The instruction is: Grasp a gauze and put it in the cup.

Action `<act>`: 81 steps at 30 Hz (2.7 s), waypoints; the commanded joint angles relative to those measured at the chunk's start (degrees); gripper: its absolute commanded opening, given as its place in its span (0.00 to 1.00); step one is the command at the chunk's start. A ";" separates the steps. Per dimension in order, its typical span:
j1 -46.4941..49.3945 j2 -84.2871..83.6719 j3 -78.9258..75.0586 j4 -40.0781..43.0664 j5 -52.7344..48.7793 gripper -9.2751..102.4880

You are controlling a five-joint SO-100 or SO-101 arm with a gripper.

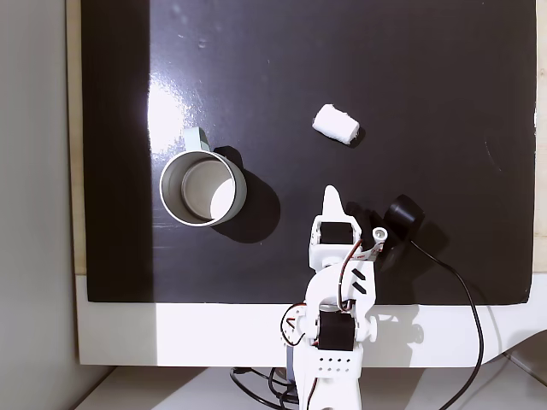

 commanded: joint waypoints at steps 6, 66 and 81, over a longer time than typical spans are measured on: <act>-2.11 0.70 -0.44 -1.49 -1.14 0.08; -2.99 -90.70 -73.30 18.90 38.14 0.39; -0.79 -112.41 -89.47 24.08 36.39 0.40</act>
